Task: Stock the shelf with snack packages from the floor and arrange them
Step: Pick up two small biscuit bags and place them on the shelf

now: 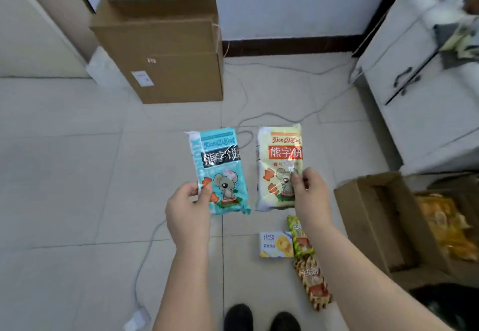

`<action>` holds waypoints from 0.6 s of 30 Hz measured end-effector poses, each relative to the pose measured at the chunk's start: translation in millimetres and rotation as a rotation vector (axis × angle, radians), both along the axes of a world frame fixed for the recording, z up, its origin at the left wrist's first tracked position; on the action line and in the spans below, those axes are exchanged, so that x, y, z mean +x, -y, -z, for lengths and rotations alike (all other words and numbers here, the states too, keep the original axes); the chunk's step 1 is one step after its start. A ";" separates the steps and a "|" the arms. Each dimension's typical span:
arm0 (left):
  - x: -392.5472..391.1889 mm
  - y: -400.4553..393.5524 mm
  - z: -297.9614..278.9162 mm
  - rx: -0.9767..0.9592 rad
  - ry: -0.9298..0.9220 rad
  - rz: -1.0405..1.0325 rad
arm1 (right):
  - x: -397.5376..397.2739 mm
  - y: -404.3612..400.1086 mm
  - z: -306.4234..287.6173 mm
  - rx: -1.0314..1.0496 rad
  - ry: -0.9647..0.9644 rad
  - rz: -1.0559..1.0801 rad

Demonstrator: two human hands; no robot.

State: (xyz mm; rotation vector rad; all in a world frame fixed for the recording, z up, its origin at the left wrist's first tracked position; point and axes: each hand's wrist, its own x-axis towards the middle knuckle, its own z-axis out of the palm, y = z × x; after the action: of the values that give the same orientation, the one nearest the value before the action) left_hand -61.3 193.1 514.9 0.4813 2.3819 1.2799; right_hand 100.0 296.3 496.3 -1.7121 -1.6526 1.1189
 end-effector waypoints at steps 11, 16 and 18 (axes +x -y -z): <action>95.9 -45.3 -341.1 0.348 -0.090 0.367 | 112.9 35.6 -349.3 0.470 -0.066 0.423; 156.2 -50.8 -416.7 0.501 -0.124 0.693 | 175.9 81.5 -417.1 0.702 -0.055 0.663; 187.8 -43.2 -433.7 0.567 -0.125 0.812 | 204.4 106.9 -436.3 0.784 -0.035 0.761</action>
State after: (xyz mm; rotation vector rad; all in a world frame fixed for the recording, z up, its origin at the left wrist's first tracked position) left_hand 126.4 236.4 948.6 1.5303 1.5427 1.4837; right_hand 304.5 189.5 932.7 -1.5160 -1.0174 0.1017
